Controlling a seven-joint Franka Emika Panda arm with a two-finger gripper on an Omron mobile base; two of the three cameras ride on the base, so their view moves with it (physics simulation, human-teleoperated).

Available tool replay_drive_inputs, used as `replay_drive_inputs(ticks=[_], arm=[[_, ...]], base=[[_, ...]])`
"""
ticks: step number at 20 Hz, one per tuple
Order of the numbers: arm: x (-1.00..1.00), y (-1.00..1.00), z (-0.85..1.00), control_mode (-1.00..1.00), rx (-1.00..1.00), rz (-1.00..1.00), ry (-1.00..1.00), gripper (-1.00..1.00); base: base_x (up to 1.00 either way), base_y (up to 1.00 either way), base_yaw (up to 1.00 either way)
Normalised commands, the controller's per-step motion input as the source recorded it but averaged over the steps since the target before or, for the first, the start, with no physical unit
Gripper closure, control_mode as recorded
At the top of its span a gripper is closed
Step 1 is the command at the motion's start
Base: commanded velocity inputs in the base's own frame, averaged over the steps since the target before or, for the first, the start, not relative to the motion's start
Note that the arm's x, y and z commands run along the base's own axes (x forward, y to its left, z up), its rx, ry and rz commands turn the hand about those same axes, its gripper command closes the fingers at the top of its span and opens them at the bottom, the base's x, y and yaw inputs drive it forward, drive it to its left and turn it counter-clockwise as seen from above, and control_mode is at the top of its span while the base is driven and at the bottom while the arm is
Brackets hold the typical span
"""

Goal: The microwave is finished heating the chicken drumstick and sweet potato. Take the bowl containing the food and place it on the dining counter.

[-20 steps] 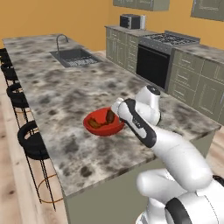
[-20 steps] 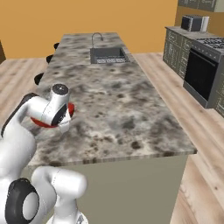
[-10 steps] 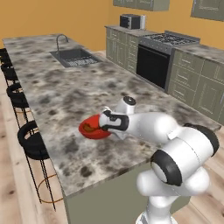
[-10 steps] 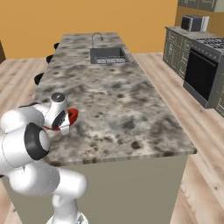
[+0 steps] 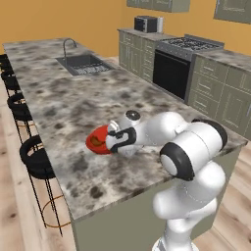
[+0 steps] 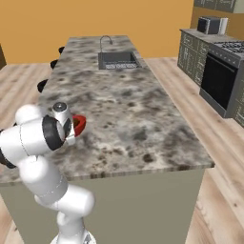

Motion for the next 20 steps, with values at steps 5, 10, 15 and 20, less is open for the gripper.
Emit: replay_drive_inputs(ticks=[5, 10, 15, 20], arm=[[0.36, 0.00, -0.20, -1.00, -0.07, 0.00, 0.00, 1.00], [-0.13, 0.00, 0.33, -1.00, 0.00, -0.05, 0.00, -1.00], [-0.81, -0.17, 0.98, -1.00, 0.00, -0.05, -0.07, -1.00], [-1.00, -0.31, 1.00, -1.00, 0.00, 0.00, -0.25, -1.00]], base=[[0.00, 0.00, 0.00], [0.00, 0.00, 0.00], [0.00, 0.00, 0.00], [0.00, 0.00, 0.00]])
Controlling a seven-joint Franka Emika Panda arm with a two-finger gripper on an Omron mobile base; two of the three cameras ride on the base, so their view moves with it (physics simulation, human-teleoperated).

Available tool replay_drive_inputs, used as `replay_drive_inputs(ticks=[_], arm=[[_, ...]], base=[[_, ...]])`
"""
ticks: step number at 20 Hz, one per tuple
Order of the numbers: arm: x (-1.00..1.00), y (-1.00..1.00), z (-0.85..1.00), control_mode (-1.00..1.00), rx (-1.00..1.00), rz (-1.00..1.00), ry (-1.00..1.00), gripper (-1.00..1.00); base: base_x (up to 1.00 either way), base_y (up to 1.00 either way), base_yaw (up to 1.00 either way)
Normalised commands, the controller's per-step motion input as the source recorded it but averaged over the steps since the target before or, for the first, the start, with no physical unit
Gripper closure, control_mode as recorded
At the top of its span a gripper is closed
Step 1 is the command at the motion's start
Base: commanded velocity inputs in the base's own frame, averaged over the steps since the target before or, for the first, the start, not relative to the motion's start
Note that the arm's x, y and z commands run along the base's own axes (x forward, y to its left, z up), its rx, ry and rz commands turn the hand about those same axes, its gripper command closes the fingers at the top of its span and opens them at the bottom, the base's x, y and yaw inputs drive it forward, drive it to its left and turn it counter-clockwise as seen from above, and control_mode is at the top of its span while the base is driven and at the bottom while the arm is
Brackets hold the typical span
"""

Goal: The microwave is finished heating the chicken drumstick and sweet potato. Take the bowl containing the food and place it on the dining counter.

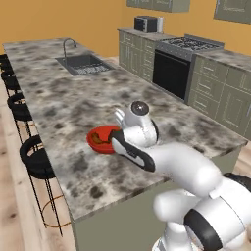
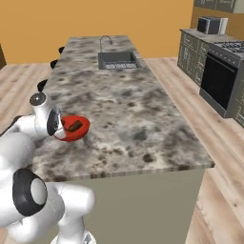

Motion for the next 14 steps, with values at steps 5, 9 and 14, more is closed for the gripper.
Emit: replay_drive_inputs(ticks=[5, 9, 14], arm=[[-1.00, -0.35, 0.84, -1.00, 0.00, 0.03, -0.40, -1.00], [-1.00, -0.18, 0.47, -1.00, 0.00, 0.02, -0.45, -1.00], [-1.00, 0.00, 0.46, -1.00, -0.07, 0.06, -0.45, -1.00]], base=[[0.00, 0.00, 0.00], [0.00, 0.00, 0.00], [0.00, 0.00, 0.00]])
